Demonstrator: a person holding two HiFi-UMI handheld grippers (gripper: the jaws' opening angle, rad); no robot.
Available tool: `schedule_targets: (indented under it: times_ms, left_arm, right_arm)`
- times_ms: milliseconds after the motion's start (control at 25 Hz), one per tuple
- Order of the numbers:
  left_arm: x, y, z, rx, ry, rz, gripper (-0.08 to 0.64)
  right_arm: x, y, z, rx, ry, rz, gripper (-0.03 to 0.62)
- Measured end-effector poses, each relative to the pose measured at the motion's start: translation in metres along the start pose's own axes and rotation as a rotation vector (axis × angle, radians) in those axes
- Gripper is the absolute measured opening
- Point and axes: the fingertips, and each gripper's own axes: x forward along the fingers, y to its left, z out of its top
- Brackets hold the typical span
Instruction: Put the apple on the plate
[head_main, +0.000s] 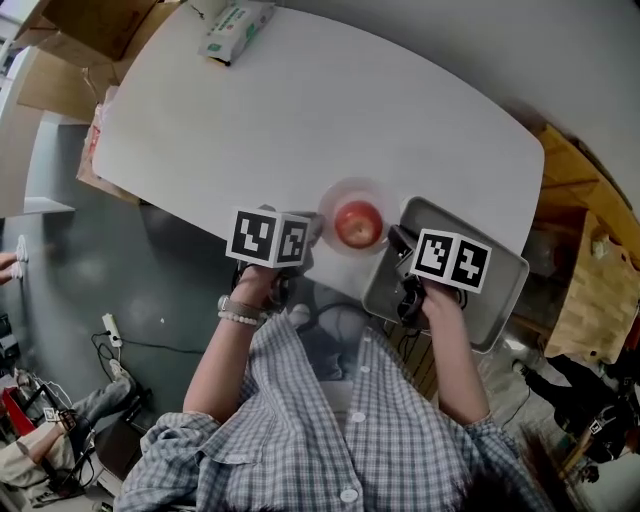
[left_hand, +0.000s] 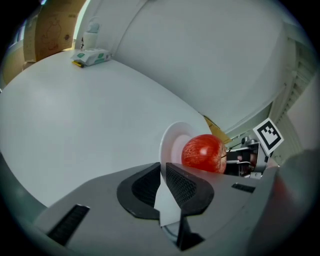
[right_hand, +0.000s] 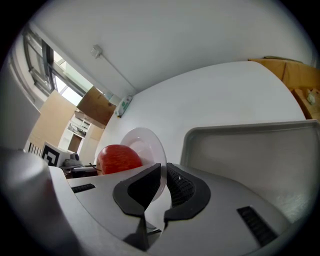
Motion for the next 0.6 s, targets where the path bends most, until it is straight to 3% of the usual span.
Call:
schedule_targets:
  times_ms: [600]
  left_arm:
    - [0.043, -0.085, 0.001, 0.164, 0.114, -0.135, 0.04]
  right_arm:
    - [-0.064, -0.074, -0.011, 0.142, -0.097, -0.084, 0.048]
